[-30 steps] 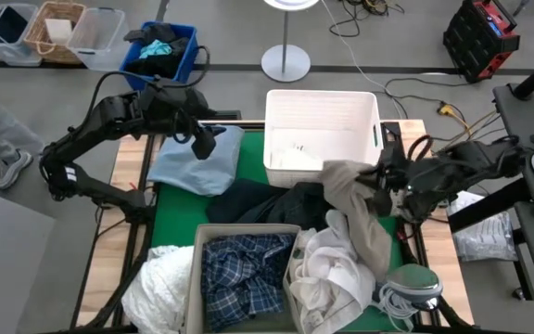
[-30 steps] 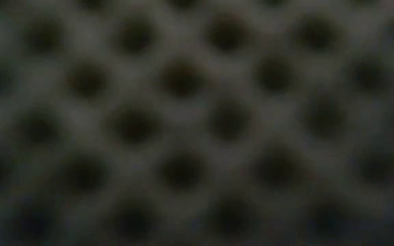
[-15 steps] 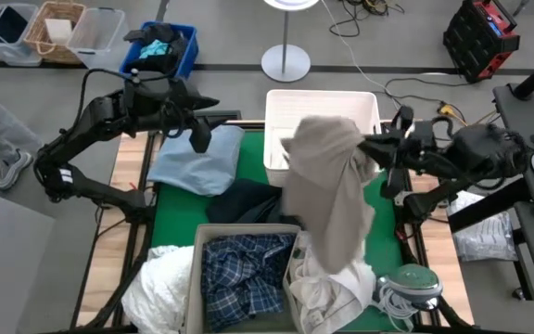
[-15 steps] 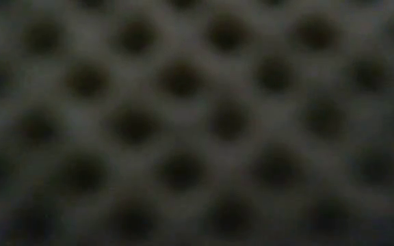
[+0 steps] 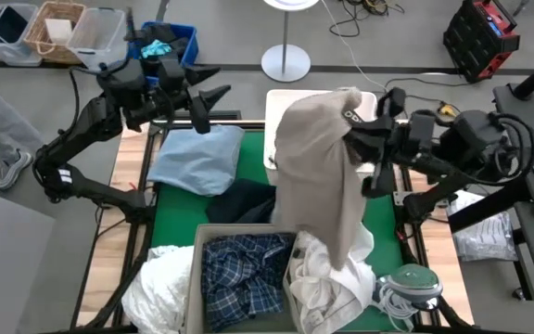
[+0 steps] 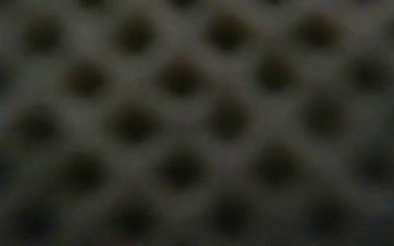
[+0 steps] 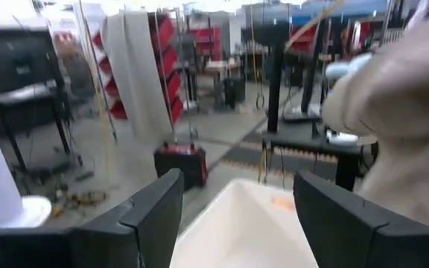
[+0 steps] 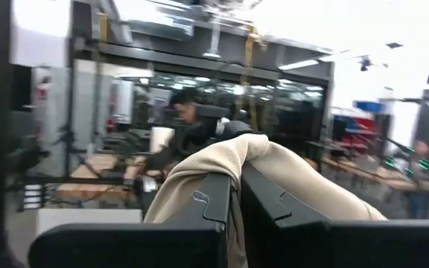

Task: Sort clothes
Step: Put the brown pants into the gray laundry organizer

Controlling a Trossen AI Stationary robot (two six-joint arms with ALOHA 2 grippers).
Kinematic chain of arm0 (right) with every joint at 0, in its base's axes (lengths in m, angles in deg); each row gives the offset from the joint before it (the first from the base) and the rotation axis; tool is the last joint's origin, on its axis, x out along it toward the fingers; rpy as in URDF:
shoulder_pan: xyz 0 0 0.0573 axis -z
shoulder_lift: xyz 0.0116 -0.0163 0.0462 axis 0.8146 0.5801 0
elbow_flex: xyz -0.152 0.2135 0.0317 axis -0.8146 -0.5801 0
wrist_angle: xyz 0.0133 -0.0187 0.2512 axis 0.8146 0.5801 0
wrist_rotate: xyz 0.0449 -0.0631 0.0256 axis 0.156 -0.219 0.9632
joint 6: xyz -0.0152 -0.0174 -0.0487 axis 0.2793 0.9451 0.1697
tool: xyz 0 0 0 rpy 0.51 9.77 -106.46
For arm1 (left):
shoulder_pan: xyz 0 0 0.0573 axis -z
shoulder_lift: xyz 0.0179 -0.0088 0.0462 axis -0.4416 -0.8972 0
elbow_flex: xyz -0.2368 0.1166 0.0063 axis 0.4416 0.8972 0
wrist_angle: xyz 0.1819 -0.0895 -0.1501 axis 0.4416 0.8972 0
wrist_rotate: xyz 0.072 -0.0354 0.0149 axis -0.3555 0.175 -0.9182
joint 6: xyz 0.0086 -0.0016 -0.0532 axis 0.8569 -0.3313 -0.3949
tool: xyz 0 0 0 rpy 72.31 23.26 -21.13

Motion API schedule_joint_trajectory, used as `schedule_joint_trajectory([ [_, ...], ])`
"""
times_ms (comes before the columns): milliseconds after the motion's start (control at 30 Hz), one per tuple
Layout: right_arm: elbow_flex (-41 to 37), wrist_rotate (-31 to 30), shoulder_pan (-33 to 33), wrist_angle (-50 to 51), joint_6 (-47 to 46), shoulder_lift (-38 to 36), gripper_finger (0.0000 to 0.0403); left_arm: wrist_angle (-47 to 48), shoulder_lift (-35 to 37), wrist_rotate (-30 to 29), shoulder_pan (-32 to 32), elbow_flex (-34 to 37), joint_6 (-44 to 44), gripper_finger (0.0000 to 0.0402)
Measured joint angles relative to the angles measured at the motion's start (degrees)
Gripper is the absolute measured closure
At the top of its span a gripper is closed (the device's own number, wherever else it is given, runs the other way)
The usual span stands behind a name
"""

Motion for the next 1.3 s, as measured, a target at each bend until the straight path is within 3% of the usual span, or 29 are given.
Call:
schedule_joint_trajectory([
  [233,12.0,6.7,-0.3,0.1,-3.1,11.3,0.0394,-1.1,2.9,0.0,0.0,0.0,-0.3,0.0171],
  [667,29.5,6.8,-0.5,0.3,-10.6,32.1,0.0394,2.2,17.6,0.6,0.0,-0.1,-3.4,0.0171],
  [833,29.5,4.7,-0.5,-3.6,-11.6,35.7,0.0394,2.5,19.3,1.6,0.0,-0.1,-3.9,0.0171],
  [1133,29.6,5.8,-0.5,14.0,-30.1,37.8,0.0394,7.3,18.9,1.7,0.0,0.0,-4.0,0.0171],
  [1233,29.6,9.8,-0.5,22.5,-38.4,38.8,0.0394,10.6,18.4,3.8,0.0,0.0,-4.6,0.0171],
  [1300,29.6,14.0,-0.5,26.9,-43.4,39.8,0.0394,12.7,18.0,8.4,0.0,0.0,-5.0,0.0171],
])
